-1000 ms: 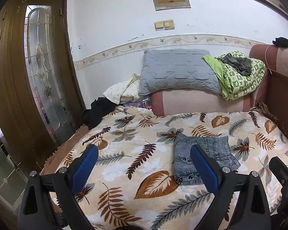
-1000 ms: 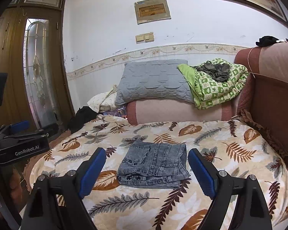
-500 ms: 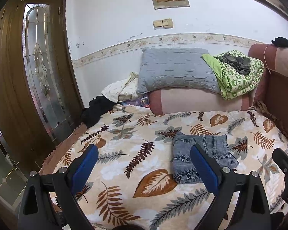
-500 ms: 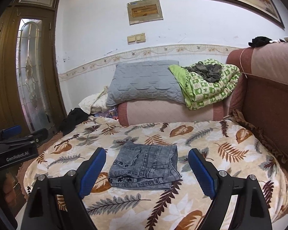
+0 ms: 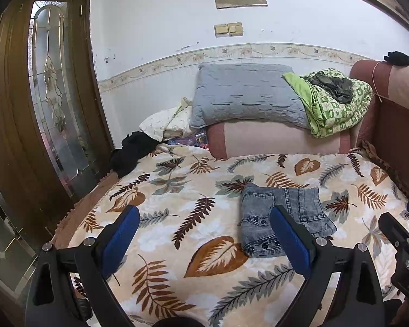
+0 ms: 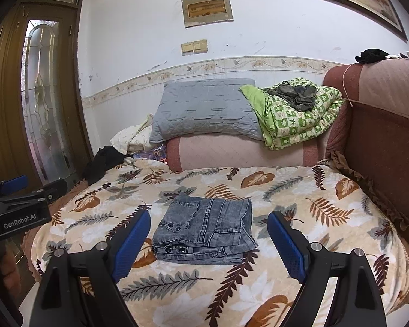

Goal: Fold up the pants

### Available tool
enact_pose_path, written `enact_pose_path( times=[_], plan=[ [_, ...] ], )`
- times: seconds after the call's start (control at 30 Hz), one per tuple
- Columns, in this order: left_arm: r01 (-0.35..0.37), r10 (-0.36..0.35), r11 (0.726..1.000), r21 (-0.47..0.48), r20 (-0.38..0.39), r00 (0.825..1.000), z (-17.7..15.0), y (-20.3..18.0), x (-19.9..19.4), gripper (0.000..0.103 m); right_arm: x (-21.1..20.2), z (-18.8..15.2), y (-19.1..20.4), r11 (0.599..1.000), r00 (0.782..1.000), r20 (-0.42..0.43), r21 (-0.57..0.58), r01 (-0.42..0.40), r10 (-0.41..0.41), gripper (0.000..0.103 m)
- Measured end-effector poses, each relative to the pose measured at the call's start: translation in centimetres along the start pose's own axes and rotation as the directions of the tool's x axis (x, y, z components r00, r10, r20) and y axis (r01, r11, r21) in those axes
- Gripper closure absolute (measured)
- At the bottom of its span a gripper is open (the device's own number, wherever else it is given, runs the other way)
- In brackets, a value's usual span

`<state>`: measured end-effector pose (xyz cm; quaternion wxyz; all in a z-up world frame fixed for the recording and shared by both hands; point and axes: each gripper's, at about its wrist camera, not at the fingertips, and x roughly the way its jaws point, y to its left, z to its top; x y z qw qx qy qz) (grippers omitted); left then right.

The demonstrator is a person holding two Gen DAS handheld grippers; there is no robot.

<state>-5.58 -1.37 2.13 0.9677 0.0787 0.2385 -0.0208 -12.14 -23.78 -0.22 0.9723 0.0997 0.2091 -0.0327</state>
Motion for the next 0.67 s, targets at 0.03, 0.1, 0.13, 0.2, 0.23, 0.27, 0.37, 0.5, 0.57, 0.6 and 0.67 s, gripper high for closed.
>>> enact_pose_path(
  times=[0.03, 0.1, 0.13, 0.2, 0.23, 0.27, 0.37, 0.5, 0.57, 0.6, 0.67],
  plan=[
    [0.007, -0.007, 1.0, -0.003, 0.001, 1.0, 0.0, 0.0, 0.0, 0.006, 0.1, -0.1, 0.0, 1.0, 1.0, -0.004, 0.001, -0.003, 0.003, 0.013],
    [0.013, -0.013, 1.0, -0.013, 0.008, 1.0, -0.1, 0.1, 0.0, 0.006, 0.4, -0.2, 0.1, 1.0, 1.0, -0.011, 0.002, -0.004, 0.004, 0.013],
    [0.006, -0.005, 1.0, -0.013, 0.018, 1.0, -0.2, 0.1, 0.0, 0.006, 0.5, -0.3, 0.0, 1.0, 1.0, -0.013, 0.003, -0.002, 0.002, 0.013],
    [-0.016, 0.016, 1.0, -0.003, 0.036, 0.999, -0.3, 0.0, -0.1, 0.006, 0.8, -0.4, -0.2, 1.0, 1.0, -0.019, 0.008, -0.001, 0.001, 0.013],
    [-0.023, 0.023, 1.0, 0.001, 0.037, 0.999, -0.4, 0.0, 0.1, 0.006, 0.9, -0.4, -0.4, 1.0, 1.0, -0.023, 0.011, 0.0, 0.0, 0.013],
    [-0.025, 0.025, 1.0, 0.002, 0.029, 0.999, -0.5, 0.1, 0.3, 0.006, 1.0, -0.4, -0.6, 1.0, 1.0, -0.025, 0.014, 0.005, -0.004, 0.013],
    [-0.005, 0.004, 1.0, -0.027, -0.01, 1.0, -0.7, 0.6, 1.3, 0.006, 1.5, -0.4, -1.5, 0.999, 0.999, -0.035, 0.04, 0.023, -0.021, 0.013],
    [0.018, -0.019, 0.999, -0.034, -0.019, 1.0, -1.0, 0.5, 1.7, 0.006, 2.2, -0.4, -3.2, 0.994, 0.998, -0.056, 0.111, 0.016, -0.01, 0.013],
    [0.021, -0.021, 1.0, -0.018, -0.009, 1.0, -1.1, 0.2, 1.6, 0.006, 2.5, -0.5, -3.6, 0.992, 0.998, -0.061, 0.124, 0.021, -0.013, 0.013],
    [0.02, -0.02, 1.0, -0.009, -0.006, 1.0, -1.1, 0.1, 1.7, 0.006, 2.6, -0.6, -3.7, 0.992, 0.998, -0.064, 0.123, 0.025, -0.017, 0.013],
    [0.032, -0.032, 0.999, -0.014, -0.019, 0.999, -1.1, 0.1, 1.9, 0.006, 2.9, -0.7, -3.8, 0.993, 0.997, -0.071, 0.114, 0.035, -0.027, 0.013]
  ],
)
